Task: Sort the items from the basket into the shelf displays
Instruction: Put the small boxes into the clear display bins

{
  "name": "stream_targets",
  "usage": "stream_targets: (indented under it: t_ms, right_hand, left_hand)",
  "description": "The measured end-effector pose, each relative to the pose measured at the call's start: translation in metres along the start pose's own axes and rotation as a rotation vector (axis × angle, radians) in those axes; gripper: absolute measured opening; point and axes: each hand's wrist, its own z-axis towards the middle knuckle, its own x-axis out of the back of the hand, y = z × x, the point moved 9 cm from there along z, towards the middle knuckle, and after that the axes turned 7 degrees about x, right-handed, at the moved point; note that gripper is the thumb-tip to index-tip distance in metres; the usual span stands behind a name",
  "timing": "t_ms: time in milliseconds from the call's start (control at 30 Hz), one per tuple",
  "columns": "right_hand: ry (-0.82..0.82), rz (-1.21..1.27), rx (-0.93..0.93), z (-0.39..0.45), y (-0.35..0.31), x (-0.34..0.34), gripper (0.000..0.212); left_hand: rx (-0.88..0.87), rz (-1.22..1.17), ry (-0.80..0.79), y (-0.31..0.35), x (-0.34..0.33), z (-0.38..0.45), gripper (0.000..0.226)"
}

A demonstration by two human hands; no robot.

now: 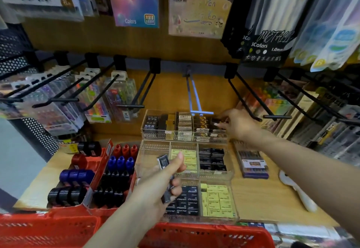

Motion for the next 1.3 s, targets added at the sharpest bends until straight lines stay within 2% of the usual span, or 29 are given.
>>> stream_targets:
  t_ms: [133,233,300,433,533,633,733,833,933,1033,1133,1300]
  right_hand:
    - [-0.212,-0.070,0.107,0.015,-0.013,-0.022,0.036]
    - [-0.300,-0.114,0.114,0.015,-0.013,-0.023,0.034]
    - [-0.316,-0.141,0.108,0.016,-0.013,-0.023,0.035]
    - [-0.299,-0.209,0.169,0.006,-0.021,-0.032,0.066]
    - [-0.292,-0.373,0.197,-0.008,-0.017,-0.037,0.072]
    - [-0.226,-0.399,0.208,-0.018,-0.014,-0.034,0.077]
    - [-0.174,-0.082,0.224,-0.047,-0.027,-0.032,0.077]
    - [-0.061,0.350,0.313,-0.093,-0.056,-0.026,0.045]
    - [-0.019,0.785,0.141,-0.136,-0.068,-0.028,0.024]
    - [-0.062,1.128,0.011,-0.168,-0.085,-0.032,0.017]
    - [-0.026,1.168,0.020,-0.181,-0.098,-0.027,0.022]
    - [-0.041,1.142,0.050,-0.186,-0.110,-0.025,0.024]
  left_hand:
    - [-0.029,-0.057,-0.016,0.004,0.000,0.007,0.044]
    - [-0.017,-0.030,-0.046,0.001,-0.004,0.009,0.034]
    - [-0.004,-0.009,-0.063,-0.002,-0.006,0.009,0.030]
    - [0.009,-0.019,-0.054,-0.005,-0.002,0.011,0.030]
    - [0.022,-0.032,-0.039,-0.007,0.001,0.012,0.038]
    - [0.064,-0.147,-0.051,-0.011,0.000,0.010,0.051]
    - [0.082,-0.238,-0.068,-0.010,-0.005,0.003,0.033]
    - [0.017,-0.165,-0.080,-0.003,-0.010,-0.007,0.026]
    - [-0.029,-0.085,-0.191,0.002,-0.020,-0.025,0.032]
    - [-0.043,-0.038,-0.357,0.000,-0.034,-0.043,0.032]
    - [-0.057,-0.001,-0.438,-0.003,-0.043,-0.052,0.033]
    - [-0.077,0.015,-0.447,-0.005,-0.049,-0.056,0.045]
